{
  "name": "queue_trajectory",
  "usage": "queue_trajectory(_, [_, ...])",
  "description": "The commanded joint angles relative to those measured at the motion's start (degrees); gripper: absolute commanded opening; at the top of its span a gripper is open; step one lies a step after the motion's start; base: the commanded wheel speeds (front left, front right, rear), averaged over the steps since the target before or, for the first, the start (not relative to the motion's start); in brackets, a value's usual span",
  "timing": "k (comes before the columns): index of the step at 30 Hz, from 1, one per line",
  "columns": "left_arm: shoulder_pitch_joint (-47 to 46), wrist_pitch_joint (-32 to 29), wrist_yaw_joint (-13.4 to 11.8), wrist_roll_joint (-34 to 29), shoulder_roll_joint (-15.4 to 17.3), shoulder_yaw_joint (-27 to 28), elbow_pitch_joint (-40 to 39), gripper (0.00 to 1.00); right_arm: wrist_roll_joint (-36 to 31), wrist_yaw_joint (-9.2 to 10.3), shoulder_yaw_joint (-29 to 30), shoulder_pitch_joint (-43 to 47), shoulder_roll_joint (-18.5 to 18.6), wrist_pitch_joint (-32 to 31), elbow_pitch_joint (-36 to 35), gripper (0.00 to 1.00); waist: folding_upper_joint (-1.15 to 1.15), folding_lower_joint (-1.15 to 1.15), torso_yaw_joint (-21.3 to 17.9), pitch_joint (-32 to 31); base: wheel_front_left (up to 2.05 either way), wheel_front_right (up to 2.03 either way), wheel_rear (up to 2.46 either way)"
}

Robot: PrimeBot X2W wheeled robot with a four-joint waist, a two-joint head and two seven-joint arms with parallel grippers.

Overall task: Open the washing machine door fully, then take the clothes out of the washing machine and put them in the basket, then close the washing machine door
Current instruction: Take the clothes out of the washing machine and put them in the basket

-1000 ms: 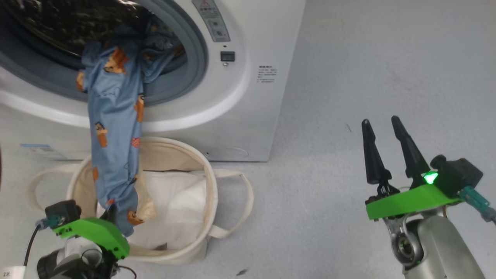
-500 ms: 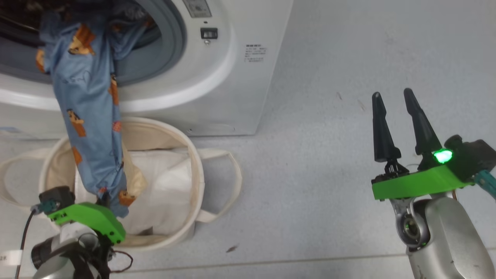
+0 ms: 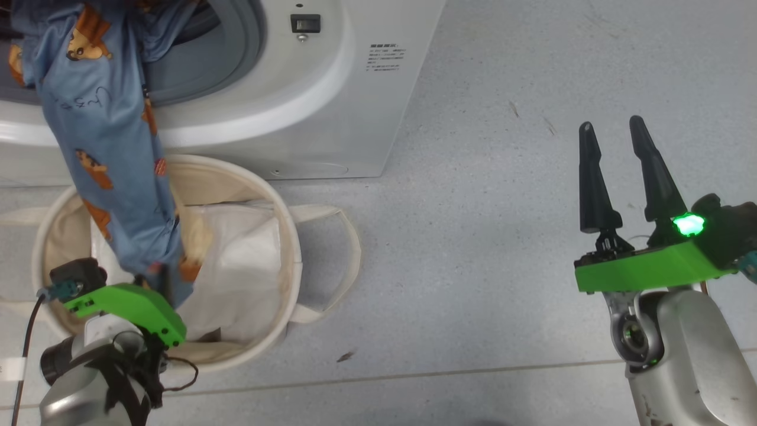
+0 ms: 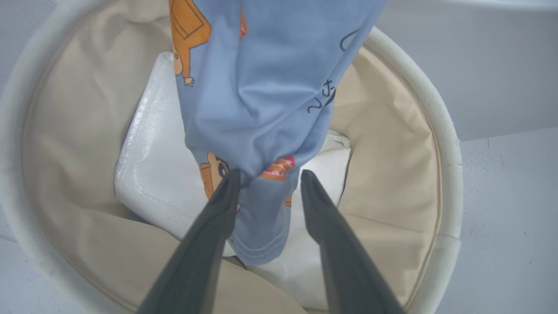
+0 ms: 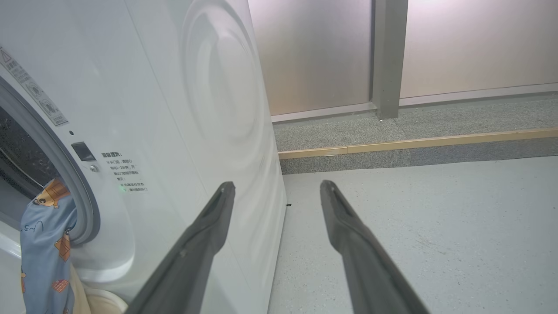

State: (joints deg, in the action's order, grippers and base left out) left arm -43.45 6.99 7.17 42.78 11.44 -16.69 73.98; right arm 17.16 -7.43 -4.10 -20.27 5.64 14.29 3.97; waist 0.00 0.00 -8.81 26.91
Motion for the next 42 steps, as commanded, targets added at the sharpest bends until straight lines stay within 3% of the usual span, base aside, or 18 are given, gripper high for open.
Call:
queue_trajectory(1, [-0.4, 0.5, 0.3, 0.2, 2.5, 1.1, -0.2, 1.0, -0.3, -0.06, -0.8, -0.9, -0.2, 0.7, -2.1, 1.0, 0.0, 0.0, 0.2, 0.0, 0.0, 0.0, 0.0])
queue_trajectory(9, [0.4, 3.1, -1.3, -3.1, 3.3, -2.3, -0.1, 1.0, -0.4, -0.06, -0.4, 0.0, -0.6, 0.7, -0.7, 1.0, 0.0, 0.0, 1.3, -3.1, 0.0, 0.0, 0.0])
queue_trajectory(17, [0.4, 7.9, -0.5, -4.8, 5.2, -2.9, -3.7, 1.0, -0.6, -0.06, -0.4, 2.1, -0.8, 0.7, 1.5, 1.0, 0.0, 0.0, 2.8, -9.4, 0.0, 0.0, 0.0])
queue_trajectory(24, [8.6, 8.0, -0.5, -9.4, 9.4, 5.4, -26.2, 1.0, -0.1, -0.06, -0.3, 5.0, -1.4, 0.7, 2.7, 1.0, 0.0, 0.0, 3.2, -14.2, 0.0, 0.0, 0.0])
queue_trajectory(29, [16.5, 8.0, -1.4, -11.8, 9.0, 12.2, -38.1, 1.0, 0.1, -0.06, -0.7, 6.4, -1.7, 0.7, 3.2, 1.0, 0.0, 0.0, 2.6, -16.9, 0.0, 0.0, 0.0])
queue_trajectory(42, [33.8, 6.6, -4.6, -10.8, 11.7, 19.9, -56.2, 1.0, -1.4, -0.06, -1.6, 10.1, -2.1, 0.7, 3.4, 1.0, 0.0, 0.0, 0.5, -22.2, 0.0, 0.0, 0.0])
